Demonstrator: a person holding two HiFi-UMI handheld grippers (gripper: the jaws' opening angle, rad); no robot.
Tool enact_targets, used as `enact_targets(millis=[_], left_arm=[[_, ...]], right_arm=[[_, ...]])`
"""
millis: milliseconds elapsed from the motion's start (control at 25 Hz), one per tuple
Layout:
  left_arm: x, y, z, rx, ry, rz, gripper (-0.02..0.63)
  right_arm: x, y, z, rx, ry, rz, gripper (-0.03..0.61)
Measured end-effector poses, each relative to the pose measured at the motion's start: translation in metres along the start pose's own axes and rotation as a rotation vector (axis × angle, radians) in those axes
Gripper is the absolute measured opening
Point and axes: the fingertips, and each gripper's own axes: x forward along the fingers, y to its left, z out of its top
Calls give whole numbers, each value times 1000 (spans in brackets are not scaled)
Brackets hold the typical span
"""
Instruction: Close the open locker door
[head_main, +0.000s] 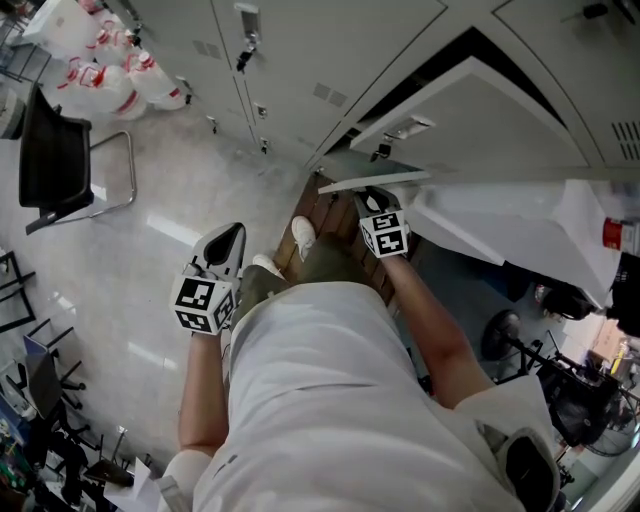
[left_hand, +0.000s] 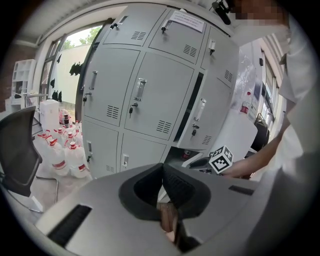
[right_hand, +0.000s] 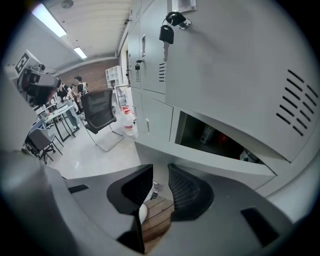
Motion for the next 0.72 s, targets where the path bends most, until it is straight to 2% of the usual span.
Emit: enact_targets(millis=[720], left_arm=[[20,12,15,-19,-7,64,5]], right_arm=[[21,-44,14,-64,40,-1,107]])
